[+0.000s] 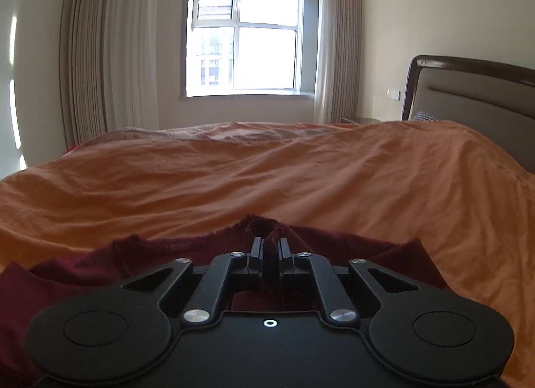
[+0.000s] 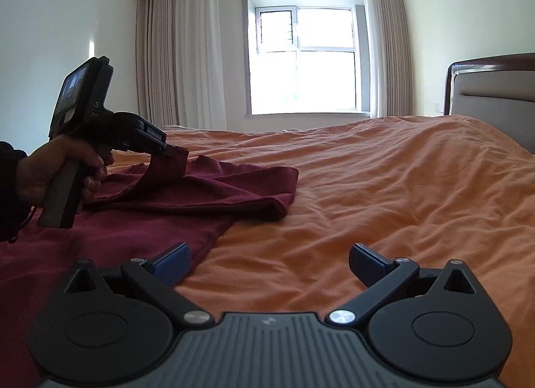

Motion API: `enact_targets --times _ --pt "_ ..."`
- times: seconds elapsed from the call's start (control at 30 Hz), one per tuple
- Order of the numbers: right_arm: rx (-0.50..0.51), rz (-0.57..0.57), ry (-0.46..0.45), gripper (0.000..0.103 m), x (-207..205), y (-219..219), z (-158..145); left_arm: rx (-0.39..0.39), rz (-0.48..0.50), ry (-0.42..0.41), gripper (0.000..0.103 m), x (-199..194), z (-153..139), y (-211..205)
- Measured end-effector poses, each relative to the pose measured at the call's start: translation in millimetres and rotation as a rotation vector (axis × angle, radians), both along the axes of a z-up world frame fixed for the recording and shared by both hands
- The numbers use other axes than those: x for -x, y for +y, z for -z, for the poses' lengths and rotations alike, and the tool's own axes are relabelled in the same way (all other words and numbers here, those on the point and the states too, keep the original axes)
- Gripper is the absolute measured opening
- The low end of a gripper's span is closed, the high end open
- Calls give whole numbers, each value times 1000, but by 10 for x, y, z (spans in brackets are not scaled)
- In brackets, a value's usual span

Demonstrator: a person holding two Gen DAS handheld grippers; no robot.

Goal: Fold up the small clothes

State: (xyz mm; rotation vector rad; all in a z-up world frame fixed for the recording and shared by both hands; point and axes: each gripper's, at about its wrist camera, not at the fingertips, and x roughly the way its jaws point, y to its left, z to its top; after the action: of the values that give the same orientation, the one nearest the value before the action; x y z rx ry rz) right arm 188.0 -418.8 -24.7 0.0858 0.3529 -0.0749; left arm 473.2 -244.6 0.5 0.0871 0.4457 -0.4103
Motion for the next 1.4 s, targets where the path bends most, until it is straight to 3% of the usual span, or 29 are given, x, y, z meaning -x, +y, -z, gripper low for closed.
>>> enact_targets --times 0.1,0.2,0.37,0.4,0.57,0.67,0.8,1.03,1.2,1.4 --pt "-19 9 7 103 32 -12 39 13 10 72 27 2 108 -45" --pt "-28 10 9 103 16 23 45 48 21 118 51 10 84 -10" --pt "-38 -14 -14 103 -48 135 -16 119 37 165 89 45 -211 241" --pt "-36 -21 -18 103 -76 165 -34 136 46 187 93 41 -268 296" --pt "-12 -73 -37 103 -297 343 -180 155 106 230 98 87 -502 680" --pt "15 -94 -18 103 -501 463 -252 72 59 153 102 196 -619 1078" --pt "18 -117 0 103 -768 620 -314 -95 -50 38 102 381 -625 1674" --pt "40 -147 47 103 -1255 876 -345 -261 -227 49 102 482 -221 2622" --pt "37 -140 101 101 -1539 975 -321 -271 -289 70 100 343 59 2919" --pt "45 -146 126 95 -1823 1039 -273 -247 -271 54 99 174 91 2874"
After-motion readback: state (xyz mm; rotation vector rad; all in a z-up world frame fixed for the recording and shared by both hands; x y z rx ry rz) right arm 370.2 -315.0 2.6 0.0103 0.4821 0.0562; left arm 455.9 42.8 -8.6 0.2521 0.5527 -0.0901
